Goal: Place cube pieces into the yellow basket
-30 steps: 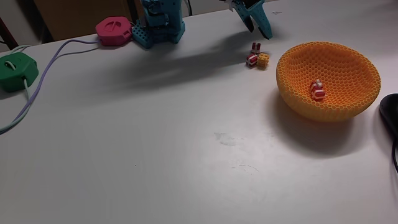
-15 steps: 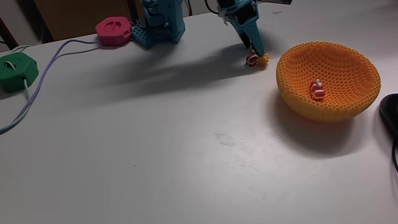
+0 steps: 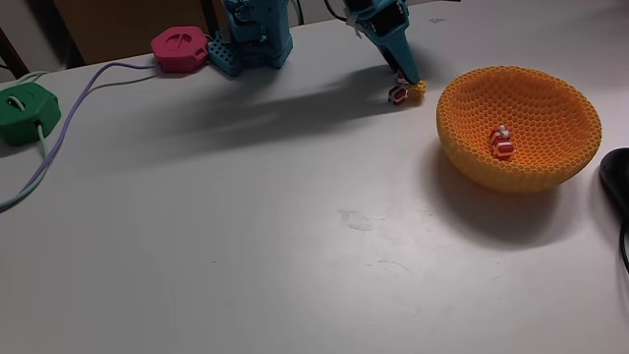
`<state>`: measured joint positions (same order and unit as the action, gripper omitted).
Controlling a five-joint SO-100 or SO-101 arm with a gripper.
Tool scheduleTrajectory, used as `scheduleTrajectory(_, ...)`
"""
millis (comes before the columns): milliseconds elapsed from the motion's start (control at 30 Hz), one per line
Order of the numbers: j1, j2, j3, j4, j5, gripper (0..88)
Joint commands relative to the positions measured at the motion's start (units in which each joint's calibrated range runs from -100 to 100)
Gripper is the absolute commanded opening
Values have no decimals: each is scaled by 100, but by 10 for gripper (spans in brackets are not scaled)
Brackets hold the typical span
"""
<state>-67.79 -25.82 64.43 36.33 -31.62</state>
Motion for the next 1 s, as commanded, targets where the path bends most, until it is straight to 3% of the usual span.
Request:
scheduleTrajectory(0, -173, 16, -266, 155, -73, 298)
scheduleTrajectory(233, -192, 16, -507, 233, -244, 289)
scheduleTrajectory(467, 13, 35, -988, 251, -24, 305)
scheduleTrajectory(967, 274, 1048, -1229, -305, -337, 288)
